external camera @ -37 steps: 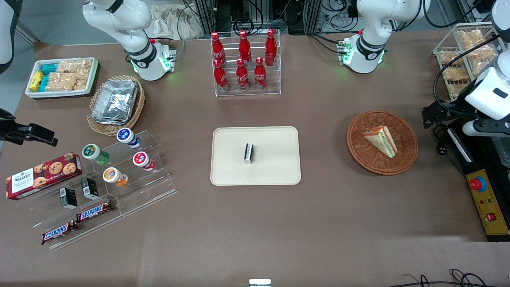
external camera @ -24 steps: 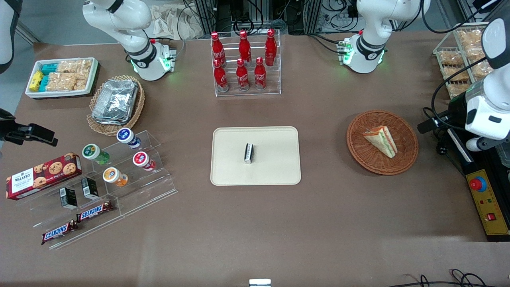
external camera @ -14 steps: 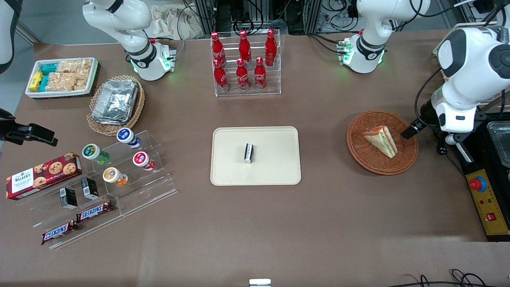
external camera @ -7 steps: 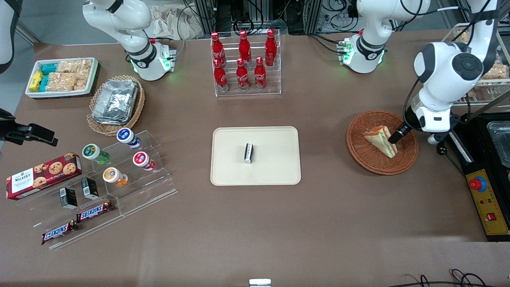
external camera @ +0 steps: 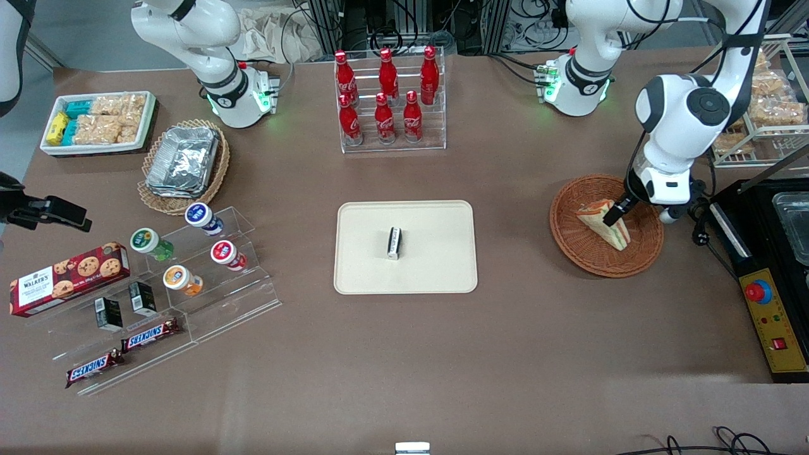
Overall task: Place sandwich from basket to tray
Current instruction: 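Lower the left gripper and close it on the sandwich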
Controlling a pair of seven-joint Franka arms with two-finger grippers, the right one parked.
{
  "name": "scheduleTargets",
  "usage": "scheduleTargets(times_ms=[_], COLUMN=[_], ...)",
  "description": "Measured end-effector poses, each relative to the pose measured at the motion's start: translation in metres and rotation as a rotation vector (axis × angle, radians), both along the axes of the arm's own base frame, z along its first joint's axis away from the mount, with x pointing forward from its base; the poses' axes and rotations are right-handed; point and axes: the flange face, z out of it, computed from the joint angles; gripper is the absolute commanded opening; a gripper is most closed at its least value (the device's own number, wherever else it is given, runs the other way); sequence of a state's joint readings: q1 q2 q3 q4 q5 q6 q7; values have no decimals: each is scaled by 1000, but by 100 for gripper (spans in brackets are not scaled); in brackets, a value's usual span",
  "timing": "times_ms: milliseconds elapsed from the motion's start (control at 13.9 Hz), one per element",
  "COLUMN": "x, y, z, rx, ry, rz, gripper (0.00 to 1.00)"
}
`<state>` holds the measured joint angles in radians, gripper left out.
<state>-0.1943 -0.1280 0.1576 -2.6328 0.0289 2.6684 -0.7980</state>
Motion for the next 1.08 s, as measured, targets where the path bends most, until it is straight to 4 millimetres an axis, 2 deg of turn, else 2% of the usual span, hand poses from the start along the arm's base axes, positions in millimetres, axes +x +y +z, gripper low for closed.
scheduleTargets(times_ms=[288,576,648,720,792,864,1080], x=[-11,-14,-14,-15,-15,-16,-17], y=[0,1,1,1,1,1,2], z=[-32,-49,-54,-60,-67,-73,-80], rx=[6,13,15,18,21,25,28], ry=[-3,0,-7,-10,-8,-4,2], rz=[-4,-15,-17,-21,-24,-27,-33], gripper=[99,99,90,64,14,0,0])
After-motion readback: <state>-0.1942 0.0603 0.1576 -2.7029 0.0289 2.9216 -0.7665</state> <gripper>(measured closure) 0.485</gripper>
